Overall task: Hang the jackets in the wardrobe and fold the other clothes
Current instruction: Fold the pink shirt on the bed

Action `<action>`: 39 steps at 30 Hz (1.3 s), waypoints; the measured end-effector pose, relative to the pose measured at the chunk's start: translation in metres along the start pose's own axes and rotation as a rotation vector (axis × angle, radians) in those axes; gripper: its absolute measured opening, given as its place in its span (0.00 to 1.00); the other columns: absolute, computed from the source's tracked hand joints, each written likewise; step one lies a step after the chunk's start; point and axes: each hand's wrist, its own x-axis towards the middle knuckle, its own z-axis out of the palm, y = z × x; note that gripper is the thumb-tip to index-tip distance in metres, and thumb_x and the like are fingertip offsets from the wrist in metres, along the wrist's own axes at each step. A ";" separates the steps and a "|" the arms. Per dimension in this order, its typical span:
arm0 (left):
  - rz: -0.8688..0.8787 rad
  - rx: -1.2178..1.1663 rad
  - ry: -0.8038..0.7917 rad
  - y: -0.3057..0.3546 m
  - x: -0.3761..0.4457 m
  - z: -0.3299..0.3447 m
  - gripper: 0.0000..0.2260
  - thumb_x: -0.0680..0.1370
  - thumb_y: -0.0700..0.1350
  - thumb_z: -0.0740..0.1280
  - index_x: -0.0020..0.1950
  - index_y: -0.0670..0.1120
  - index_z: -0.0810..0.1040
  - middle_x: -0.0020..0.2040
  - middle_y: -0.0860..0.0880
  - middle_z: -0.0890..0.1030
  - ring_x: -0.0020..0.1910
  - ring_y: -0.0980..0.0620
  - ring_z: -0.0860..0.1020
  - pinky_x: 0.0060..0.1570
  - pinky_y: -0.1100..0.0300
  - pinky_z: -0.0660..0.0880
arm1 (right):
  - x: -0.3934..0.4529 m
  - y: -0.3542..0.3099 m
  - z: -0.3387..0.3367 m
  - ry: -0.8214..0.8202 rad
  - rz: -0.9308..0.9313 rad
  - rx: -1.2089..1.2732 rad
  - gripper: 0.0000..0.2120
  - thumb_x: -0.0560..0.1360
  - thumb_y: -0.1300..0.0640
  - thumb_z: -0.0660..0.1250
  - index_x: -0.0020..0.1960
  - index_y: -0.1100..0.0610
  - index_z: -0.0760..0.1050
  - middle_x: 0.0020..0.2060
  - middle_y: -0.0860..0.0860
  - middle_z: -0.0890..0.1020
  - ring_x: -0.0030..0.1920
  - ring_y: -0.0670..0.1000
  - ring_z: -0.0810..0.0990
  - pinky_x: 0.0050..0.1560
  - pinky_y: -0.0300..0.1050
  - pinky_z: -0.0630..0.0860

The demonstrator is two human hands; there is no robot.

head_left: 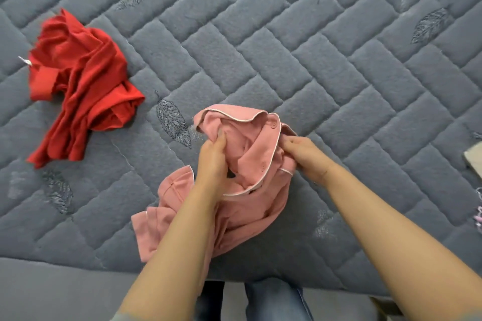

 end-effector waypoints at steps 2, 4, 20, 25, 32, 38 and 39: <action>0.133 0.102 0.021 0.035 -0.020 -0.017 0.12 0.83 0.51 0.60 0.48 0.48 0.80 0.43 0.55 0.84 0.42 0.62 0.81 0.44 0.66 0.76 | -0.030 -0.023 0.001 0.128 -0.174 0.210 0.10 0.79 0.56 0.65 0.51 0.62 0.81 0.42 0.52 0.85 0.43 0.47 0.81 0.47 0.41 0.78; 0.241 0.125 -0.025 0.078 -0.047 -0.035 0.11 0.83 0.49 0.59 0.50 0.50 0.79 0.43 0.58 0.84 0.43 0.65 0.80 0.44 0.69 0.74 | -0.072 -0.051 -0.001 0.236 -0.301 0.336 0.10 0.80 0.58 0.63 0.53 0.63 0.79 0.44 0.52 0.85 0.46 0.46 0.81 0.51 0.40 0.78; 0.760 -0.005 -0.357 0.412 -0.258 -0.139 0.15 0.79 0.33 0.56 0.51 0.47 0.81 0.43 0.54 0.85 0.45 0.57 0.81 0.48 0.63 0.75 | -0.416 -0.284 -0.008 0.143 -0.617 -0.148 0.12 0.64 0.59 0.75 0.46 0.58 0.80 0.36 0.51 0.83 0.32 0.46 0.80 0.29 0.34 0.72; 0.736 0.124 -0.556 0.465 -0.309 -0.145 0.10 0.77 0.43 0.62 0.46 0.44 0.83 0.45 0.49 0.84 0.48 0.50 0.80 0.54 0.56 0.73 | -0.462 -0.325 -0.011 0.391 -0.556 -0.594 0.16 0.68 0.51 0.77 0.40 0.63 0.78 0.36 0.55 0.82 0.37 0.51 0.78 0.41 0.47 0.73; 0.816 0.956 -0.472 0.483 -0.316 -0.156 0.15 0.73 0.56 0.71 0.40 0.45 0.76 0.34 0.46 0.70 0.33 0.51 0.67 0.35 0.57 0.63 | -0.496 -0.333 0.000 0.349 -0.610 -0.316 0.24 0.62 0.37 0.75 0.39 0.55 0.71 0.32 0.54 0.71 0.35 0.52 0.68 0.38 0.46 0.65; 0.712 0.416 -0.595 0.488 -0.297 -0.149 0.09 0.80 0.52 0.64 0.45 0.48 0.77 0.40 0.49 0.76 0.37 0.55 0.74 0.38 0.59 0.71 | -0.493 -0.339 -0.017 0.333 -0.869 0.061 0.11 0.66 0.63 0.72 0.36 0.54 0.69 0.30 0.51 0.73 0.35 0.47 0.72 0.32 0.34 0.68; 0.674 0.356 -0.623 0.488 -0.292 -0.144 0.10 0.81 0.50 0.63 0.47 0.46 0.78 0.42 0.46 0.77 0.38 0.53 0.76 0.40 0.57 0.73 | -0.493 -0.338 -0.021 0.348 -0.860 0.004 0.07 0.69 0.64 0.71 0.40 0.56 0.73 0.35 0.54 0.74 0.37 0.48 0.73 0.36 0.33 0.70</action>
